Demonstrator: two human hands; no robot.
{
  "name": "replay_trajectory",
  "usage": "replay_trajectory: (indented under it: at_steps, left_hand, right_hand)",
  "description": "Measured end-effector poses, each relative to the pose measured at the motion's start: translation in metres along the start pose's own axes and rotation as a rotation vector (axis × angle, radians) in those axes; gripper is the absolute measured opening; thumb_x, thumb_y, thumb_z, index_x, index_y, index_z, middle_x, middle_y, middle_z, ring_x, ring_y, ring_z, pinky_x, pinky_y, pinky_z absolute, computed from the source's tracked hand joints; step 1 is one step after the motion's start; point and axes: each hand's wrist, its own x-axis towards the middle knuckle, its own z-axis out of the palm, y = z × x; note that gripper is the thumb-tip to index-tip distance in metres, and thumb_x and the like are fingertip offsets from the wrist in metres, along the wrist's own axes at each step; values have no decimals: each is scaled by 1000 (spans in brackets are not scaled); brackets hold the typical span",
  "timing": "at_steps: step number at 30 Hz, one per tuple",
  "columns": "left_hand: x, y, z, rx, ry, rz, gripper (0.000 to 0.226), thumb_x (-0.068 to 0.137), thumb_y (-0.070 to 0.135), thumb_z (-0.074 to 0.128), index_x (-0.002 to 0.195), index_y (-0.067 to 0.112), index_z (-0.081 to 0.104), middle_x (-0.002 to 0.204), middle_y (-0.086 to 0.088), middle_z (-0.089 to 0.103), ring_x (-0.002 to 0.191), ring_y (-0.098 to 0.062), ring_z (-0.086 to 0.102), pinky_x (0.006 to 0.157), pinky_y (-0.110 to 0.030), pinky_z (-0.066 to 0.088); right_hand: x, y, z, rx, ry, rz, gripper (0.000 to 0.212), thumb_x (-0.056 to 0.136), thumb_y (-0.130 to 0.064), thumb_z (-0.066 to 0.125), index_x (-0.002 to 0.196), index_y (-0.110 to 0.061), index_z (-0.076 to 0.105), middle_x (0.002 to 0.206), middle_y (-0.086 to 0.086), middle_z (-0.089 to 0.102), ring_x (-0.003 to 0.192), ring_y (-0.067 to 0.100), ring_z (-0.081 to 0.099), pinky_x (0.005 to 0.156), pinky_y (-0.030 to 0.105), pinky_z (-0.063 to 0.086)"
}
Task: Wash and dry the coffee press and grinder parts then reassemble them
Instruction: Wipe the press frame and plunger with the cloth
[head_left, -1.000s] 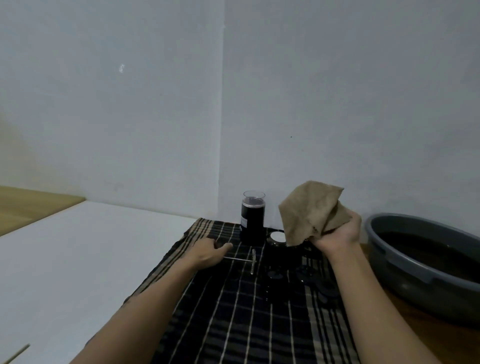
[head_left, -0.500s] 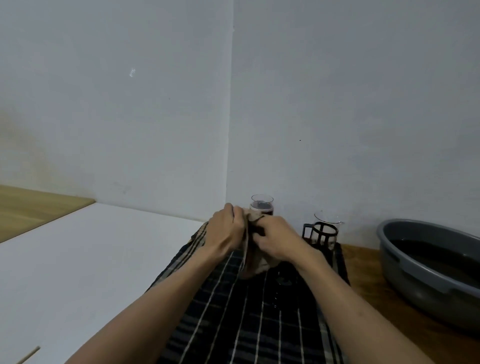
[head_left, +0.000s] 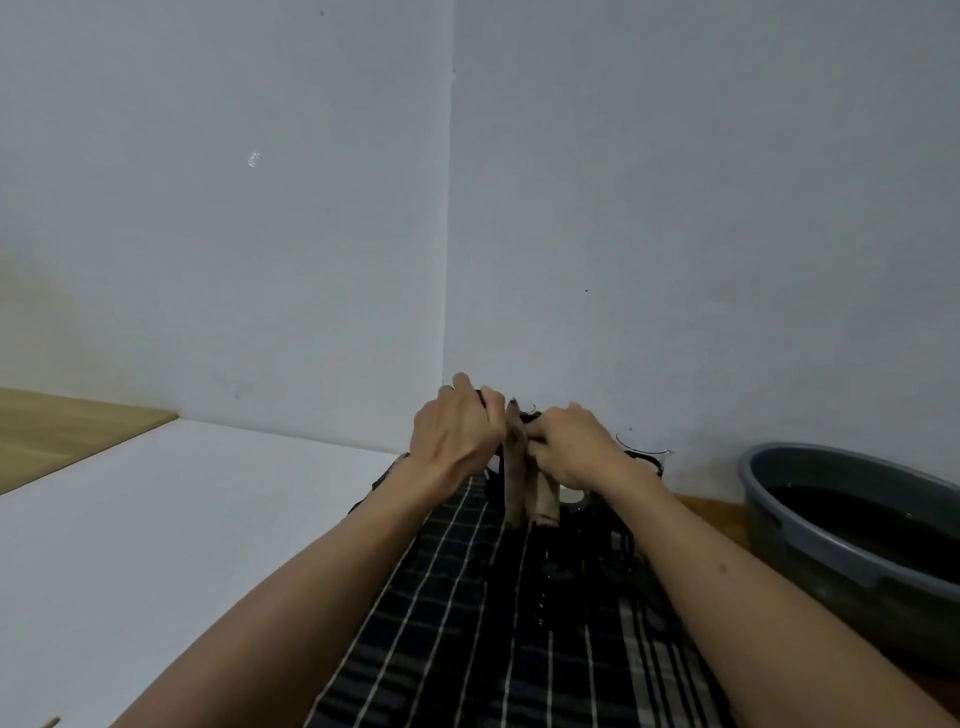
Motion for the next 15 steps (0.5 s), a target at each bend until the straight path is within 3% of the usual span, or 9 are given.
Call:
replay_trajectory:
  at_steps: [2, 3, 6, 8, 9, 10, 12, 13, 15]
  left_hand:
    - [4, 1, -2, 27, 15, -29, 29, 104, 30, 33, 90, 8, 46, 82, -10, 51, 77, -35, 56, 67, -37, 35]
    - [6, -1, -2, 39, 15, -47, 30, 104, 31, 32, 91, 8, 46, 83, -9, 49, 78, -35, 56, 67, -37, 35]
    - [7, -4, -6, 39, 20, -112, 30, 105, 32, 31, 94, 8, 45, 89, -12, 52, 76, -34, 52, 70, -38, 37]
    - [8, -3, -8, 17, 39, -127, 30, 105, 31, 32, 96, 7, 46, 93, -16, 57, 77, -36, 53, 71, -41, 40]
    - [9, 0, -12, 10, 55, -141, 30, 104, 31, 32, 97, 5, 47, 94, -16, 57, 77, -37, 54, 71, -41, 41]
    - [11, 3, -14, 5, 74, -145, 30, 105, 30, 32, 98, 5, 47, 94, -16, 57, 77, -37, 53, 71, -41, 40]
    - [13, 14, -20, -12, 95, -125, 29, 105, 30, 32, 97, 6, 45, 92, -14, 56, 76, -35, 52, 70, -39, 37]
    - [13, 23, -22, -16, 102, -88, 28, 105, 31, 32, 95, 7, 44, 91, -13, 55, 75, -35, 52, 70, -38, 36]
    - [9, 38, -24, -4, 136, 41, 28, 104, 33, 33, 92, 9, 43, 86, -9, 52, 70, -32, 51, 66, -37, 36]
  right_hand:
    - [-2, 5, 1, 466, 199, 98, 29, 98, -12, 59, 70, -16, 67, 63, 1, 59, 64, 17, 55, 62, 26, 41]
    - [-2, 7, 0, 662, 334, 167, 28, 98, -12, 61, 71, -13, 67, 61, 1, 57, 57, 12, 50, 54, 23, 38]
    - [-4, 9, -20, 898, 595, 312, 30, 99, -16, 64, 69, -17, 64, 59, -6, 54, 52, 4, 42, 51, 17, 35]
    - [-8, 11, -37, 821, 634, 268, 39, 99, -21, 65, 61, -17, 57, 48, -16, 47, 45, 2, 38, 45, 12, 29]
    - [-11, 9, -44, 776, 619, 235, 38, 100, -23, 64, 63, -18, 60, 52, -18, 52, 49, 1, 46, 47, 12, 33]
    - [-12, 7, -47, 707, 566, 227, 30, 101, -27, 63, 73, -18, 69, 66, -15, 65, 63, 1, 57, 56, 15, 42]
    - [-9, 4, -40, 432, 409, 251, 26, 100, -36, 63, 103, -14, 77, 104, 5, 76, 99, 25, 69, 80, 30, 51]
    - [-7, 2, -31, 291, 325, 260, 33, 98, -39, 64, 109, -10, 75, 111, 12, 75, 105, 33, 67, 83, 33, 51]
    - [-4, 0, -10, 211, 212, 303, 30, 98, -33, 63, 105, -5, 71, 107, 16, 72, 97, 37, 67, 80, 35, 53]
